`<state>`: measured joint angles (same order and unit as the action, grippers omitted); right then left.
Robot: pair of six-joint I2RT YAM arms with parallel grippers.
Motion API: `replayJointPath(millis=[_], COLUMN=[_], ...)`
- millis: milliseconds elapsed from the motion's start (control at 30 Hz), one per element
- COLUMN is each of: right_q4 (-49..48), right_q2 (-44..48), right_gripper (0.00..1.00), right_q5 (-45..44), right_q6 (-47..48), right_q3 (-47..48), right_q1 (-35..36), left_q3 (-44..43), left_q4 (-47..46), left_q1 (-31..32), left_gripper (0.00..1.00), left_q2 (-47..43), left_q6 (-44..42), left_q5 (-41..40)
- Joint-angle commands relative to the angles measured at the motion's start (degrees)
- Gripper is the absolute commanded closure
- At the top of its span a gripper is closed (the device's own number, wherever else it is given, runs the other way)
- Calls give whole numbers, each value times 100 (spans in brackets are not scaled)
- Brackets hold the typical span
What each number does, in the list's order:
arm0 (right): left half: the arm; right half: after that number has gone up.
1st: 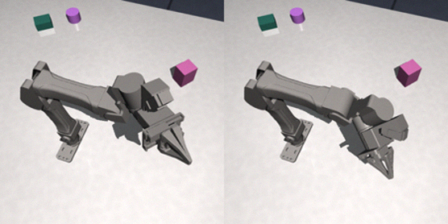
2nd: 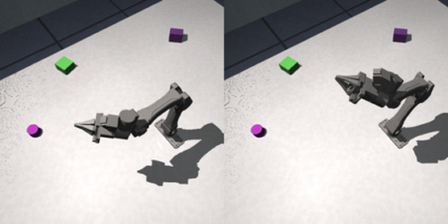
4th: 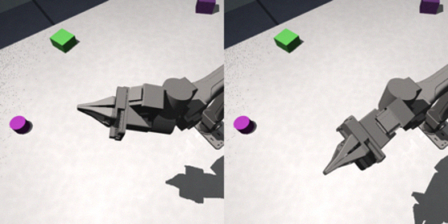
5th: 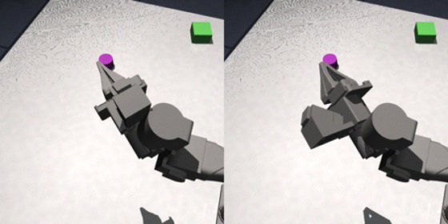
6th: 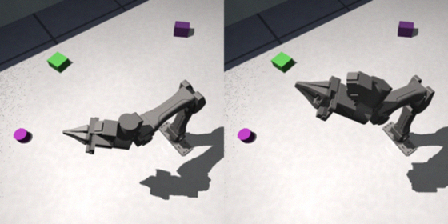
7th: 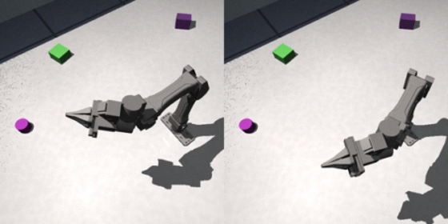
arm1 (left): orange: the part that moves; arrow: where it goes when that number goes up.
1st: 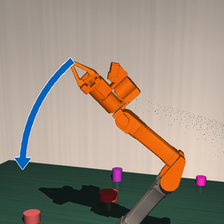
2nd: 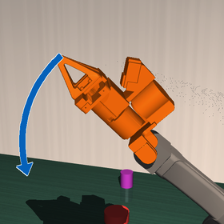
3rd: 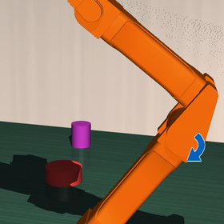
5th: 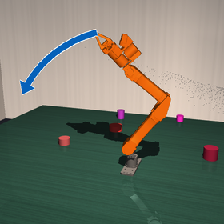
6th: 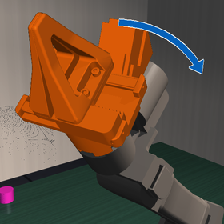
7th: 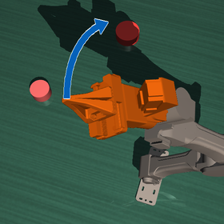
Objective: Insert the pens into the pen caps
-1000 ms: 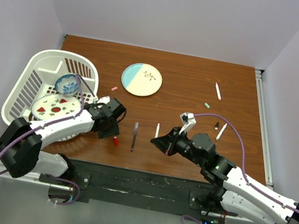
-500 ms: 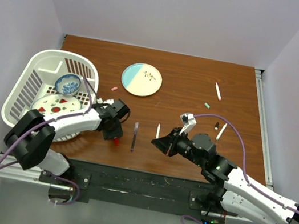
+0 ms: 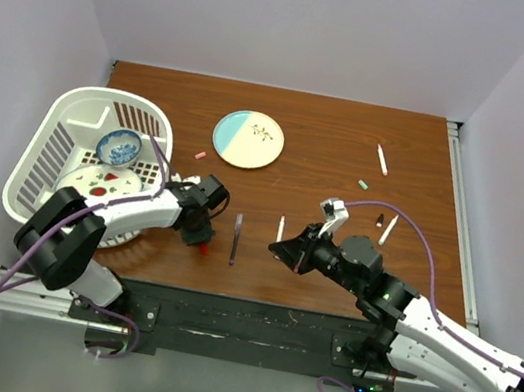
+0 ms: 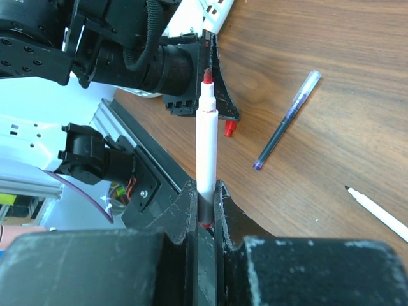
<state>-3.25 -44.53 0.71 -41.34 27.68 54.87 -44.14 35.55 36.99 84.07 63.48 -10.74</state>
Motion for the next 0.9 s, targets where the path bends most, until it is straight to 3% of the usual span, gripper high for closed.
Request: replayJointPath(millis=[0, 100, 200, 333, 400, 500, 733, 867], right_q4=[-44, -306, -764, -1414, -1757, -2153, -2593, -2708], right_q2=[68, -29, -117, -196, -249, -433, -662, -802], right_gripper=[100, 100, 100, 100, 100, 100, 100, 100], right_q5=[-97, 497, 921, 1571, 1747, 1933, 1959, 1933], right_q6=[91, 144, 92, 4, -49, -93, -58, -49], right_q3=[44, 27, -87, -263, -307, -351, -343, -307], right_q1=[32, 32, 32, 41, 50, 111, 261, 331], left_q3=[37, -200, -297, 201, 519, 1082, 1636, 1804], left_q4=[-66, -197, -960, -2857, -4117, -5212, -6559, -7009], left_q1=[45, 45, 54, 54, 54, 54, 54, 54], left_gripper=[100, 100, 100, 100, 100, 100, 100, 100], left_q2=[-66, -531, -1556, -2771, -3428, -3967, -3960, -3855], left_q6=[50, -169, -731, -1319, -1400, -1339, -909, -767], left_q5=[-103, -60, 247, 966, 1257, 1689, 2847, 3087])
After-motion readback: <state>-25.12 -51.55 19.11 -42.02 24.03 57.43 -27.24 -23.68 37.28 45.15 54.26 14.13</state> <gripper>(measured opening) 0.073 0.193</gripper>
